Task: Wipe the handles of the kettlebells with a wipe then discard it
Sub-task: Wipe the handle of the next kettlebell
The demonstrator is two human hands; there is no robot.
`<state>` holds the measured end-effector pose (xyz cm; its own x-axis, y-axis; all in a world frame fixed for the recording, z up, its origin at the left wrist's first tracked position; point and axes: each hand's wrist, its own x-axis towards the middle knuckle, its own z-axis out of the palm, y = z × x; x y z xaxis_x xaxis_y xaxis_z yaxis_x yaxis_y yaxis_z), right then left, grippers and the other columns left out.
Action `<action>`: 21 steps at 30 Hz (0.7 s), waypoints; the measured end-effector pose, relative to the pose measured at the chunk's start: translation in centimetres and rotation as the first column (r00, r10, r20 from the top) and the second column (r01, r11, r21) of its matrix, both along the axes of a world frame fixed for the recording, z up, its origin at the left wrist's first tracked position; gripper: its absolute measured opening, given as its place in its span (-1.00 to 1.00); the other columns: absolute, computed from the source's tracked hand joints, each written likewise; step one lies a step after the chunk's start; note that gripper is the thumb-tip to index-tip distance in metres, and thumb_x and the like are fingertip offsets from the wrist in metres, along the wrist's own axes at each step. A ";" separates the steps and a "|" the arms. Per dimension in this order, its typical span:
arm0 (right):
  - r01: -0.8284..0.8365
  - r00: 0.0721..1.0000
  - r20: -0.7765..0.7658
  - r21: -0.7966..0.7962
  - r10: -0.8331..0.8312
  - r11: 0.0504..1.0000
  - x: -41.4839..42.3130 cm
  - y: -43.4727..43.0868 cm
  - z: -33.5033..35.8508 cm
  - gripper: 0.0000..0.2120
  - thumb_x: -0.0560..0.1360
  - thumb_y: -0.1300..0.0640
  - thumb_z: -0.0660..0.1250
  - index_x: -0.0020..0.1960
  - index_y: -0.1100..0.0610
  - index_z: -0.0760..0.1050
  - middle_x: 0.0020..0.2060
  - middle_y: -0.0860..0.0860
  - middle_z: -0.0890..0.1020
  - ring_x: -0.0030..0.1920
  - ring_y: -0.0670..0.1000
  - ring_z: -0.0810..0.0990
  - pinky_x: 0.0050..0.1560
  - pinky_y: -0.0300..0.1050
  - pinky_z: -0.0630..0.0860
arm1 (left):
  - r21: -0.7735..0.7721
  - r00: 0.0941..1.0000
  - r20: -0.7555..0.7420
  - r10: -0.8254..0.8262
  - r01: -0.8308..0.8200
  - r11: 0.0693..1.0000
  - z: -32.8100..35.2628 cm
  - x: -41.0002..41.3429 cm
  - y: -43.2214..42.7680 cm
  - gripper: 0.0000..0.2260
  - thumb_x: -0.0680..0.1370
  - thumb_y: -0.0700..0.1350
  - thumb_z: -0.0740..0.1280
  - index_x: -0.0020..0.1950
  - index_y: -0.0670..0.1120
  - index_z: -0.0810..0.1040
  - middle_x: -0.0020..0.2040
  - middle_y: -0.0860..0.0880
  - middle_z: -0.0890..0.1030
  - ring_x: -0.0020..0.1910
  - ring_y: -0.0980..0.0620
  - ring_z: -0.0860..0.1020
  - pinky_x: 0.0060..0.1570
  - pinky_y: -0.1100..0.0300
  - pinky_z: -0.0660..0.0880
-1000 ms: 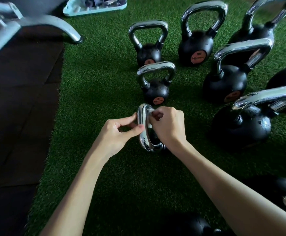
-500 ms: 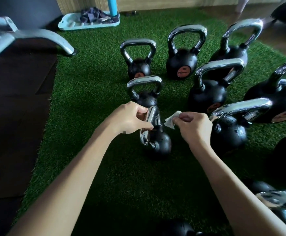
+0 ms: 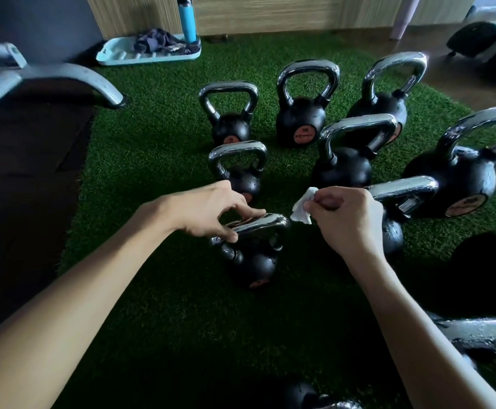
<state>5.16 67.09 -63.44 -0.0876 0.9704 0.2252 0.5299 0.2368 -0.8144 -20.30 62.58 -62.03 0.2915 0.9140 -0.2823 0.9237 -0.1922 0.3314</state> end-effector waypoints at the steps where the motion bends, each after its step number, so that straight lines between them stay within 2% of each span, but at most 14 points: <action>1: -0.008 1.000 -0.003 -0.005 0.008 1.000 0.0 0.1 -0.1 -0.92 0.37 0.13 0.57 -0.24 -0.01 0.69 -0.47 -0.27 0.59 -0.33 -0.24 0.62 -0.26 -0.48 0.42 | 0.010 1.000 -0.011 -0.003 0.003 1.000 0.0 -0.1 0.0 -0.36 0.50 0.09 0.50 0.49 0.39 0.30 0.34 0.13 0.47 0.04 0.58 0.20 0.16 0.28 0.20; 2: -0.015 1.000 -0.013 -0.012 0.014 1.000 -0.2 0.3 -0.1 -0.92 0.36 0.13 0.57 -0.24 -0.02 0.69 -0.47 -0.27 0.59 -0.33 -0.28 0.61 -0.27 -0.47 0.43 | 0.007 1.000 -0.024 0.000 0.000 1.000 -0.2 -0.3 0.0 -0.35 0.50 0.09 0.50 0.48 0.42 0.29 0.34 0.14 0.46 0.05 0.57 0.20 0.16 0.27 0.20; 4: -0.033 0.999 -0.034 -0.020 0.032 0.999 -0.6 0.7 -0.1 -0.91 0.37 0.14 0.57 -0.23 -0.02 0.70 -0.47 -0.27 0.59 -0.34 -0.31 0.60 -0.31 -0.47 0.43 | -0.006 0.999 -0.035 0.017 -0.017 1.000 -0.4 -0.3 0.1 -0.35 0.47 0.14 0.51 0.44 0.49 0.28 0.32 0.17 0.47 0.07 0.40 0.28 0.22 0.21 0.29; 6: -0.059 0.997 -0.042 -0.019 0.059 0.998 -1.2 1.4 0.2 -0.92 0.37 0.15 0.56 -0.24 0.00 0.70 -0.45 -0.25 0.61 -0.29 -0.25 0.62 -0.31 -0.44 0.46 | -0.021 1.000 -0.008 0.023 -0.024 1.000 0.1 0.0 0.2 -0.39 0.42 0.21 0.52 0.40 0.47 0.37 0.29 0.22 0.49 0.12 0.27 0.37 0.24 0.17 0.38; 8: -0.086 0.994 -0.063 -0.021 0.085 0.996 -1.9 2.4 0.6 -0.94 0.37 0.16 0.56 -0.23 0.04 0.71 -0.46 -0.24 0.60 -0.30 -0.16 0.63 -0.28 -0.38 0.48 | -0.064 0.996 0.053 0.065 -0.062 0.996 1.0 0.2 0.5 -0.39 0.36 0.30 0.51 0.40 0.35 0.46 0.29 0.32 0.50 0.17 0.32 0.41 0.15 0.26 0.40; 10: -0.100 0.991 -0.090 -0.021 0.098 0.995 -2.5 3.8 1.1 -0.95 0.37 0.16 0.57 -0.21 0.05 0.72 -0.46 -0.25 0.58 -0.41 -0.21 0.60 -0.31 -0.44 0.46 | -0.079 0.977 0.114 0.182 -0.174 0.982 1.9 -0.1 1.3 -0.36 0.32 0.41 0.47 0.38 0.34 0.48 0.26 0.37 0.54 0.15 0.33 0.50 0.07 0.26 0.45; 12: -0.100 0.987 -0.131 -0.030 0.096 0.994 -3.1 5.5 1.5 -0.96 0.37 0.14 0.55 -0.21 0.03 0.71 -0.44 -0.22 0.62 -0.40 -0.26 0.59 -0.34 -0.47 0.46 | 0.075 0.927 0.187 0.325 -0.344 0.936 2.1 -0.5 2.6 -0.48 0.38 0.38 0.46 0.32 0.37 0.50 0.16 0.32 0.61 0.02 0.28 0.60 -0.03 0.22 0.54; 15: -0.124 0.978 -0.174 -0.045 0.114 0.991 -3.2 8.0 2.6 -0.97 0.37 0.11 0.54 -0.22 0.05 0.70 -0.43 -0.16 0.65 -0.41 -0.22 0.60 -0.38 -0.45 0.45 | 0.354 0.836 0.300 0.460 -0.545 0.760 2.7 -0.3 4.3 -0.64 0.46 0.12 0.51 0.18 0.23 0.47 0.04 0.29 0.63 -0.20 0.28 0.62 -0.22 0.33 0.52; 16: -0.131 0.977 -0.179 -0.058 0.119 0.990 -3.0 8.6 2.9 -0.97 0.36 0.11 0.53 -0.23 0.05 0.70 -0.43 -0.16 0.65 -0.43 -0.24 0.58 -0.39 -0.46 0.44 | 0.385 0.824 0.295 0.484 -0.565 0.730 3.1 0.0 4.7 -0.63 0.47 0.09 0.52 0.18 0.19 0.44 0.01 0.29 0.63 -0.24 0.27 0.61 -0.26 0.35 0.49; 18: -0.152 0.973 -0.190 -0.077 0.135 0.985 -2.3 9.7 3.7 -0.98 0.37 0.13 0.52 -0.23 0.06 0.70 -0.44 -0.14 0.65 -0.43 -0.26 0.56 -0.39 -0.47 0.42 | 0.386 0.829 0.209 0.518 -0.557 0.735 3.8 0.4 5.1 -0.61 0.47 0.09 0.50 0.20 0.16 0.40 0.00 0.26 0.63 -0.29 0.25 0.59 -0.25 0.26 0.53; 21: -0.171 0.968 -0.205 -0.113 0.145 0.979 -1.9 11.3 4.8 -0.93 0.40 0.10 0.50 -0.25 0.07 0.68 -0.38 -0.08 0.69 -0.34 -0.12 0.64 -0.41 -0.45 0.39 | 0.292 0.804 0.045 0.592 -0.577 0.762 4.6 0.3 5.7 -0.62 0.48 0.13 0.46 0.18 0.20 0.36 -0.01 0.22 0.60 -0.24 0.22 0.56 -0.12 0.08 0.59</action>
